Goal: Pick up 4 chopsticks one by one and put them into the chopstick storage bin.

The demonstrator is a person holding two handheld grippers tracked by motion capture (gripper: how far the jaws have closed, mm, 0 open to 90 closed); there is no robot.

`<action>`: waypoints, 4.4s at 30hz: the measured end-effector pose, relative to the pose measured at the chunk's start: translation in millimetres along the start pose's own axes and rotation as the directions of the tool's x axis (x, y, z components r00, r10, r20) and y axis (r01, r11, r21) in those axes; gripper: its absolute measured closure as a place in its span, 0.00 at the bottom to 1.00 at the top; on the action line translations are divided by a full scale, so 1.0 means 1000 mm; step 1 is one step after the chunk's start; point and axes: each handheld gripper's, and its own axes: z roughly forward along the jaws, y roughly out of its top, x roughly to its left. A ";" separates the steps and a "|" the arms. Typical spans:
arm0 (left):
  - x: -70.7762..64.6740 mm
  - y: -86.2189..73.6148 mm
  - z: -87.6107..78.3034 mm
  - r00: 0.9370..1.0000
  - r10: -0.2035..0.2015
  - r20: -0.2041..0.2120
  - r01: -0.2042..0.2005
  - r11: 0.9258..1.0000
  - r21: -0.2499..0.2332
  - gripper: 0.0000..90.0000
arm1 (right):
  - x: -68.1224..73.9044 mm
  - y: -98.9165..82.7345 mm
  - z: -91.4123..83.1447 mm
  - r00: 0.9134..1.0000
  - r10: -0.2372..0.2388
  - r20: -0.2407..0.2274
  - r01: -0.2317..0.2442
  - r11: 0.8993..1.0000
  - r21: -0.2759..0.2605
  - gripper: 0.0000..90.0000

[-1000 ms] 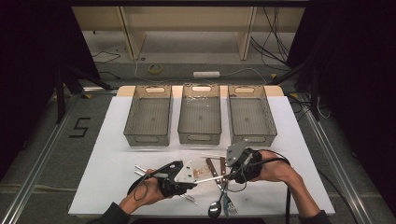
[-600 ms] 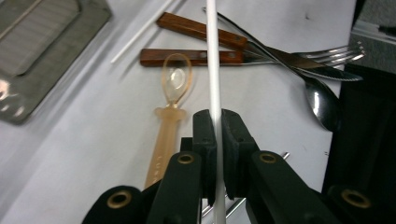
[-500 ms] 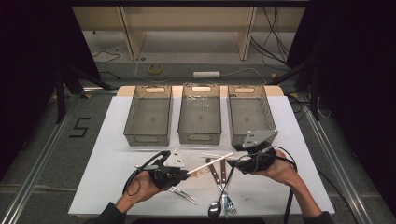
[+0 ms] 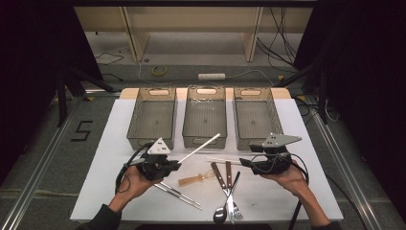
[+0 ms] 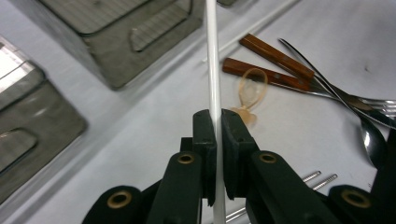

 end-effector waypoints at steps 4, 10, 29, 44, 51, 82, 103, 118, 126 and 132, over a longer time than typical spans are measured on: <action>0.014 0.001 -0.009 0.999 -0.038 -0.034 0.037 0.999 -0.027 0.95 | 0.003 -0.007 -0.001 1.000 -0.001 0.001 0.001 1.000 0.006 0.39; 0.035 0.005 -0.019 0.992 -0.094 -0.079 0.089 0.994 -0.068 0.95 | 0.008 -0.014 -0.005 1.000 0.000 -0.001 0.000 1.000 0.002 0.39; 0.103 0.027 -0.021 0.939 -0.242 -0.246 0.209 0.966 -0.153 0.95 | 0.022 -0.027 -0.012 1.000 0.007 -0.008 -0.007 1.000 -0.016 0.37; 0.151 0.028 -0.004 0.896 -0.326 -0.302 0.291 0.944 -0.154 0.94 | 0.025 -0.027 -0.011 1.000 -0.001 -0.025 0.001 1.000 -0.018 0.36; 0.166 0.021 0.002 0.873 -0.360 -0.329 0.326 0.933 -0.155 0.94 | 0.025 -0.027 -0.010 1.000 -0.004 -0.027 0.003 1.000 -0.019 0.36; 0.138 0.019 -0.005 0.898 -0.360 -0.253 0.316 0.928 -0.197 0.38 | 0.020 -0.018 -0.009 0.999 -0.046 -0.020 0.046 0.999 0.012 0.36; 0.061 0.003 -0.025 0.959 -0.261 -0.107 0.229 0.942 -0.246 0.21 | -0.022 0.015 0.006 0.987 -0.149 -0.061 0.160 0.948 0.274 0.37; 0.021 -0.018 -0.027 0.979 -0.197 -0.046 0.177 0.945 -0.275 0.19 | -0.031 0.017 0.029 0.976 -0.191 -0.102 0.216 0.874 0.436 0.42; 0.011 -0.030 -0.026 0.982 -0.182 -0.051 0.159 0.942 -0.296 0.18 | -0.035 0.012 0.035 0.971 -0.205 -0.125 0.240 0.833 0.499 0.50; 0.008 -0.035 -0.028 0.983 -0.165 -0.077 0.132 0.938 -0.320 0.18 | -0.039 0.009 0.041 0.972 -0.193 -0.134 0.235 0.807 0.542 0.58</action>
